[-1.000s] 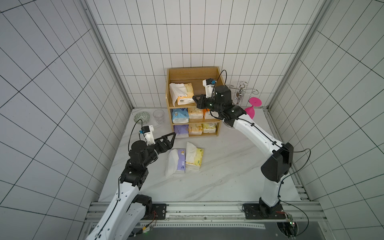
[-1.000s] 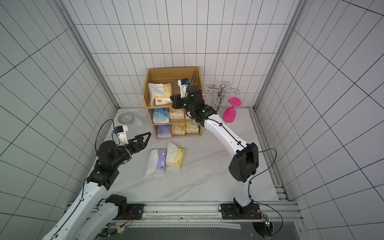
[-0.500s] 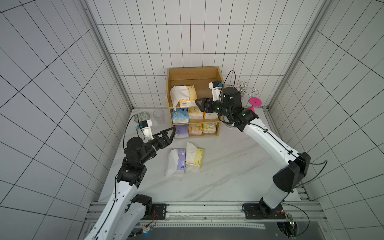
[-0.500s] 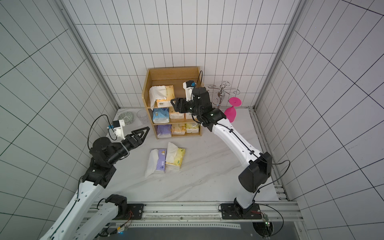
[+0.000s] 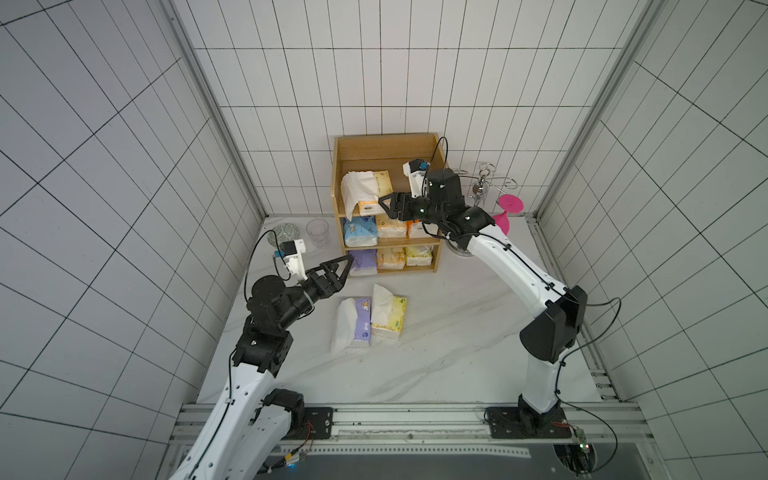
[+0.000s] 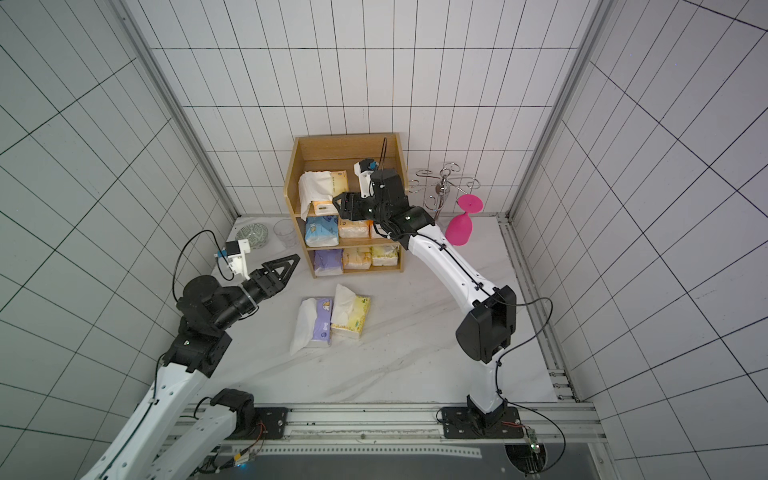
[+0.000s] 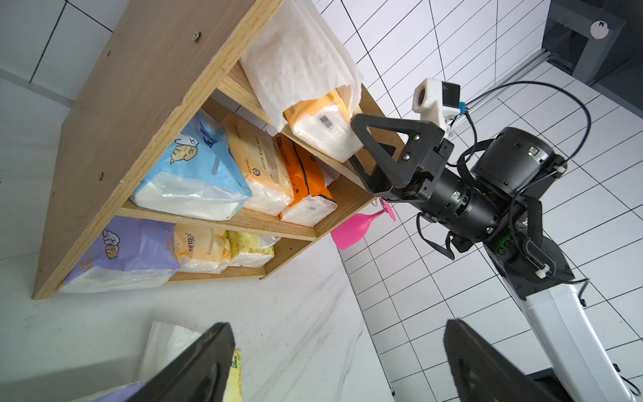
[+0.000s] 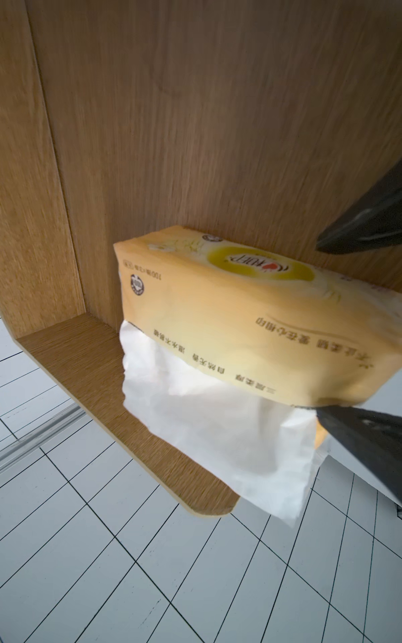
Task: Remove the tissue boxes from the shelf
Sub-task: Pick up a box of tissues from the shelf.
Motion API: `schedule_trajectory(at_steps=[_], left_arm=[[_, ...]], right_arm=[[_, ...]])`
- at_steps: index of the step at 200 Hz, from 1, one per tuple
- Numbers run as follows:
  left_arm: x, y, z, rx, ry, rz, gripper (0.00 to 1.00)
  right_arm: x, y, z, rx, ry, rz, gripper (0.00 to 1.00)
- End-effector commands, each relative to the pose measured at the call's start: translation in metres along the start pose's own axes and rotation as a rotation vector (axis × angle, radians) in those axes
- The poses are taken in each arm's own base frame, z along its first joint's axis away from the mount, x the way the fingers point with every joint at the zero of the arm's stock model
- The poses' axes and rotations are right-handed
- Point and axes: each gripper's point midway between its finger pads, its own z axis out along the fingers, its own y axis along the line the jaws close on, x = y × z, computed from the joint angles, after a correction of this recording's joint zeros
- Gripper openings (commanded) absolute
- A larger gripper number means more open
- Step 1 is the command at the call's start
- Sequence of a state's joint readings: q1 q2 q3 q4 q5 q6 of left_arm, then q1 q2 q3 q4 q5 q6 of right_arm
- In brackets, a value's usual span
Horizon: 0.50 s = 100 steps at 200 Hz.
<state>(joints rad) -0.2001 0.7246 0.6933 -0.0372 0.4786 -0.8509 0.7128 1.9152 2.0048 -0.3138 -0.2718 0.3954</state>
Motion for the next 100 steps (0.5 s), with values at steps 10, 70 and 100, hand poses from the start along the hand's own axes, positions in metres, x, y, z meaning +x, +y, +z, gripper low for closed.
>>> schedule_trajectory(at_steps=[10,70,100], left_arm=[[0.008,0.001,0.000,0.012,0.024,-0.007,0.98],[0.011,0.005,-0.002,-0.003,0.028,-0.009,0.98],[0.010,0.001,-0.003,0.001,0.025,-0.007,0.98]], right_arm=[[-0.008,0.016,0.002,-0.032,-0.018,-0.016,0.60],[-0.016,0.025,-0.013,-0.038,-0.054,-0.045,0.10],[-0.012,0.030,-0.039,-0.028,-0.061,-0.069,0.00]])
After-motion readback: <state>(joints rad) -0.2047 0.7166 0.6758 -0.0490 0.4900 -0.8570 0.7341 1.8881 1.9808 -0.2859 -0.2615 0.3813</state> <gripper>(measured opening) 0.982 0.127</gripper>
